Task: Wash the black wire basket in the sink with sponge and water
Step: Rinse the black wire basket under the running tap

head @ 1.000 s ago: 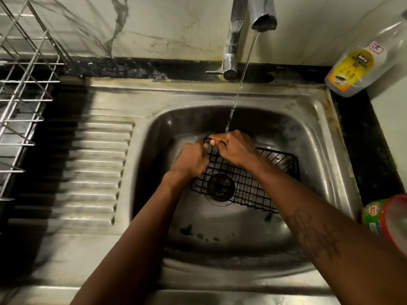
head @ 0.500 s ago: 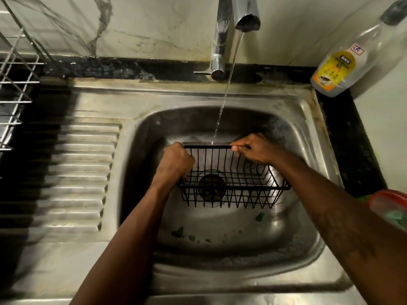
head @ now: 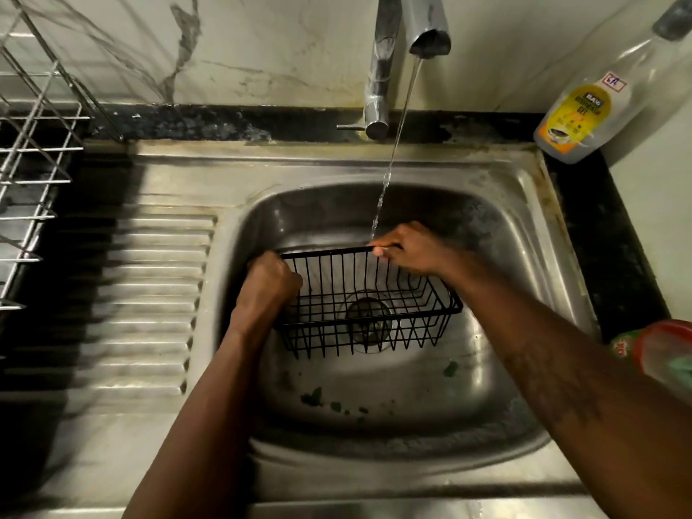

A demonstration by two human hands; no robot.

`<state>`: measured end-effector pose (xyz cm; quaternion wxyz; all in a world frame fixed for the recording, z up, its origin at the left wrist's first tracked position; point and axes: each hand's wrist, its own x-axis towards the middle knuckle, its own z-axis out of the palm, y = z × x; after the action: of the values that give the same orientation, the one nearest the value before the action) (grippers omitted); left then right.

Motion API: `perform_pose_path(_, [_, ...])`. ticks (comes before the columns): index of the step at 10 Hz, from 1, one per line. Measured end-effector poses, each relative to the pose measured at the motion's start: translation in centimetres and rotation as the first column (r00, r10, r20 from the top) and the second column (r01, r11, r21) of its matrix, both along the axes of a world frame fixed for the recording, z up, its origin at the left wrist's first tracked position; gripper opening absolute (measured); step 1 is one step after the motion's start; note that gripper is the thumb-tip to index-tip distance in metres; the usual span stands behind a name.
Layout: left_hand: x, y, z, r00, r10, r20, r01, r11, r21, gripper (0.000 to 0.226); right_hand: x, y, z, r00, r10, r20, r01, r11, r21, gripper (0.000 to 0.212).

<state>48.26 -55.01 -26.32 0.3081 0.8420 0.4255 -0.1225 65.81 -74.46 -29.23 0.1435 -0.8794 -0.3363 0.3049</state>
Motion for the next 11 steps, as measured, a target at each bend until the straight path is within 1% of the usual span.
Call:
perform_pose_path(1, [0.0, 0.2, -0.4, 1.0, 0.0, 0.003, 0.0, 1.0, 0.001, 0.025, 1.3, -1.9, 0.0, 1.0, -0.004, 0.013, 0.004, 1.0, -0.017, 0.028])
perform_pose_path(2, [-0.2, 0.5, -0.6, 1.0, 0.005, 0.018, -0.005, 1.0, 0.007, 0.024, 1.9, -0.7, -0.1, 0.996, 0.055, 0.076, -0.049, 0.996, -0.081, 0.023])
perform_pose_path(3, [-0.2, 0.3, -0.3, 1.0, 0.008, 0.003, -0.008, 1.0, 0.017, 0.025, 1.3, 0.6, 0.0, 0.996, 0.069, 0.047, -0.065, 0.993, -0.095, 0.029])
perform_pose_path(4, [0.3, -0.3, -0.3, 0.999, -0.019, 0.027, 0.019, 1.0, -0.007, 0.024, -0.4, 2.5, 0.6, 0.988, 0.146, -0.048, -0.146, 0.989, -0.001, 0.03])
perform_pose_path(5, [0.7, -1.4, 0.0, 0.998, -0.042, 0.04, 0.043, 0.999, -0.023, 0.021, -1.7, 3.7, 0.3, 0.991, 0.115, -0.066, -0.108, 0.99, 0.089, 0.027])
perform_pose_path(6, [1.0, -1.8, -0.1, 0.997, -0.027, 0.067, 0.028, 0.999, -0.019, 0.019, -3.0, 5.2, -0.1, 0.997, 0.032, -0.073, -0.021, 0.989, 0.145, 0.026])
perform_pose_path(7, [1.7, -3.4, 0.2, 0.989, -0.104, 0.109, 0.11, 0.993, -0.053, 0.014, -3.9, 6.3, 0.0, 0.995, 0.097, -0.014, -0.093, 0.978, 0.188, 0.013])
perform_pose_path(8, [2.2, -4.5, 0.2, 0.984, -0.108, 0.145, 0.118, 0.991, -0.068, 0.02, -4.3, 6.5, -0.3, 0.995, 0.096, 0.009, -0.096, 0.976, 0.198, 0.015])
perform_pose_path(9, [2.5, -4.9, 0.5, 0.985, -0.098, 0.141, 0.109, 0.992, -0.07, 0.029, -3.8, 5.3, -0.4, 0.998, 0.055, -0.002, -0.054, 0.982, 0.179, 0.018])
perform_pose_path(10, [2.2, -3.6, 0.8, 0.994, -0.07, 0.088, 0.074, 0.996, -0.044, 0.03, -0.8, 0.9, -0.6, 0.999, -0.045, -0.018, 0.046, 0.993, 0.109, 0.026])
perform_pose_path(11, [1.9, -3.0, 1.1, 0.996, -0.031, 0.087, 0.036, 0.998, -0.06, 0.025, 1.5, -2.0, -0.7, 0.998, -0.063, 0.01, 0.062, 0.997, 0.047, 0.026])
